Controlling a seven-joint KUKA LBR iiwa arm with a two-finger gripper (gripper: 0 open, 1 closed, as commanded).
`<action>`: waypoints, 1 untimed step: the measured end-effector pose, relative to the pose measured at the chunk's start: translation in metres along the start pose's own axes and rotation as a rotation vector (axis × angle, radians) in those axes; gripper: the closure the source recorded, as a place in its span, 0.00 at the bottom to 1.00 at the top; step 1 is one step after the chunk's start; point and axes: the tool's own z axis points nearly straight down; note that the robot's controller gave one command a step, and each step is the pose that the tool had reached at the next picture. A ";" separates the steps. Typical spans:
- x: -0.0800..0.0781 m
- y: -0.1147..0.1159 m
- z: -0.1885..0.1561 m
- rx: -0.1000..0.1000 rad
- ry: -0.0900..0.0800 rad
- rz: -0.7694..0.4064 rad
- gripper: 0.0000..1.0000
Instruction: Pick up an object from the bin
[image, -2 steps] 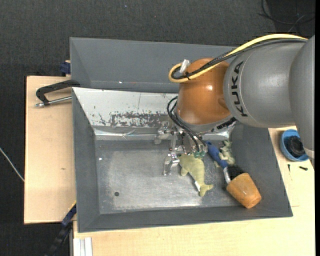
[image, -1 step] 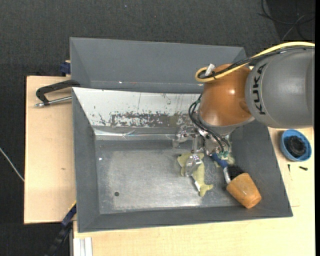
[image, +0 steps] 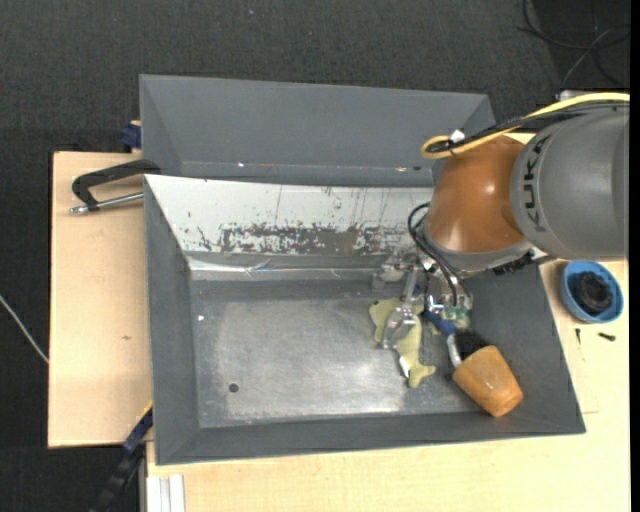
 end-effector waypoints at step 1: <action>-0.003 -0.001 -0.002 0.003 -0.010 0.002 1.00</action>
Offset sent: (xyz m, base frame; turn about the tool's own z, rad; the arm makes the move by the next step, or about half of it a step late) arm 0.0000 0.0000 0.0000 0.0000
